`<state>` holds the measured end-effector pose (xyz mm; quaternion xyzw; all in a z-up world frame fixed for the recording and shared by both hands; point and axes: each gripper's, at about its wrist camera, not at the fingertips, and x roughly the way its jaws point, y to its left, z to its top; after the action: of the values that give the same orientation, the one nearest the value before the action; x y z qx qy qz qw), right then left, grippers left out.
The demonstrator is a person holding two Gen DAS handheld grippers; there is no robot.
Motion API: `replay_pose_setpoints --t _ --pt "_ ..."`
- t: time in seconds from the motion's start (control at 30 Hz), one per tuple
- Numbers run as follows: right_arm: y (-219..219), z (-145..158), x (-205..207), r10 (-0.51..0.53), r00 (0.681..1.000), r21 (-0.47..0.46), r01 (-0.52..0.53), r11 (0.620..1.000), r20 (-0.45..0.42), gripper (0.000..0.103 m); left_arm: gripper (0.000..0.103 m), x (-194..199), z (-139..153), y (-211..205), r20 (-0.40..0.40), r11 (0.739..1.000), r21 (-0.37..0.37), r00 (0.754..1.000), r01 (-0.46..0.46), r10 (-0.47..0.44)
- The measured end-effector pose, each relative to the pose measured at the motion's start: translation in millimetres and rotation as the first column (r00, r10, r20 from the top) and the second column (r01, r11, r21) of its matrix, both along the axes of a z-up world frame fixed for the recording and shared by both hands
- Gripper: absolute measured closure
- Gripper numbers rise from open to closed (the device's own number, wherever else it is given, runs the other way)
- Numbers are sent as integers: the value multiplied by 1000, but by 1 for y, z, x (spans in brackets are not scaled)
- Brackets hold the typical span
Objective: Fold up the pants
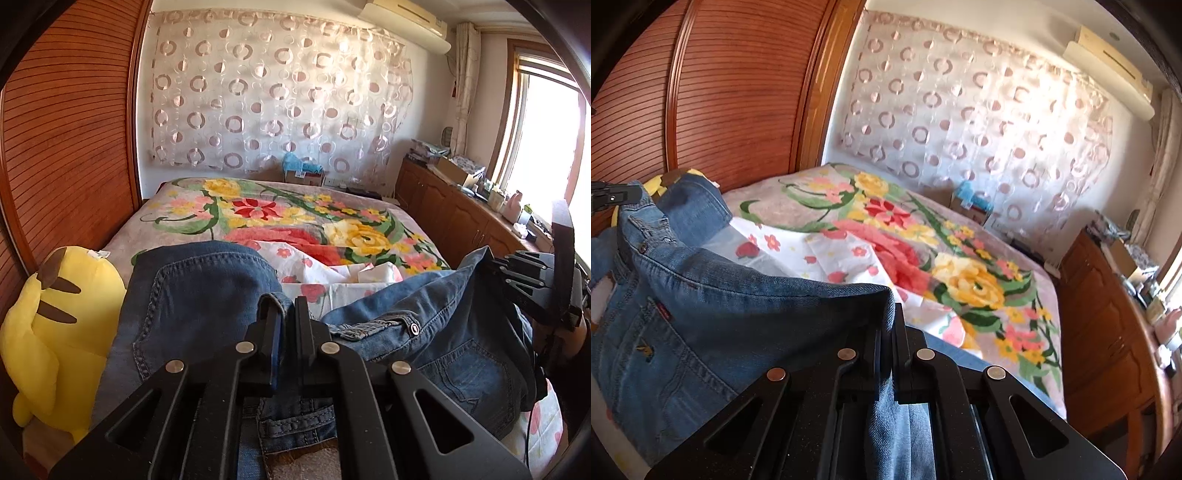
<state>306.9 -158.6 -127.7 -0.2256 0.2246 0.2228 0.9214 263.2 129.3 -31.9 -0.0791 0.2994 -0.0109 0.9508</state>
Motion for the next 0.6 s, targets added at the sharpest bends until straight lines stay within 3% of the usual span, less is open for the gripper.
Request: replay_pose_setpoints --t 0.17,0.23,0.27,0.3,0.4,0.47,0.53,0.6 --pt "10 2 17 -11 1000 -19 11 1000 -28 99 88 1 0 2 -12 1000 -1 1000 17 -17" --pt "13 3 21 -14 999 -25 14 1000 -36 99 73 -3 2 3 -10 1000 3 1000 14 -14" --pt "14 4 22 -16 999 -26 15 1000 -39 99 56 -5 3 3 2 1000 10 1000 9 -9" --pt "15 5 24 -15 999 -26 14 1000 -42 99 47 -9 6 2 15 1000 15 1000 13 -13" --pt "16 8 26 -18 998 -23 17 1000 -52 99 30 -14 9 0 22 999 22 999 23 -24" --pt "16 12 29 -20 997 -13 19 1000 -69 99 24 -17 10 -4 21 999 18 999 39 -39" --pt "14 13 31 -22 995 6 23 1000 -101 90 21 -19 9 -8 17 998 1 998 63 -63" --pt "9 20 34 -32 992 30 36 999 -123 63 21 -20 6 -15 1 996 -11 996 92 -92"
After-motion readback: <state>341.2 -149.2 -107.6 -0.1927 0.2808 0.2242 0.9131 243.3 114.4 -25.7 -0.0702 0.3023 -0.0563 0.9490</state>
